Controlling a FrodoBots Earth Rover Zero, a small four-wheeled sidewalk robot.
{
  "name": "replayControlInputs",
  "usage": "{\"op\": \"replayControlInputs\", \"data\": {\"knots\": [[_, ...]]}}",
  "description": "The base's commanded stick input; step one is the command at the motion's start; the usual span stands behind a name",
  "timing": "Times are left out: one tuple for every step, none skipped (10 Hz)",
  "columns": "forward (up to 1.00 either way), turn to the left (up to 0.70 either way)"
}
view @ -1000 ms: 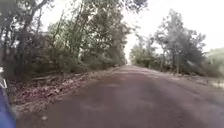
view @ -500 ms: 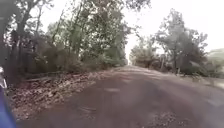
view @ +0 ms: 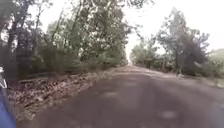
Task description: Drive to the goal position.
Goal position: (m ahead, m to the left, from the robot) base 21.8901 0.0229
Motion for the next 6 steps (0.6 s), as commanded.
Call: {"op": "replayControlInputs", "data": {"knots": [[0.7, -0.04], [0.7, -0.07], [0.7, -0.1], [0.7, -0.15], [0.7, -0.32], [0.7, -0.28]]}}
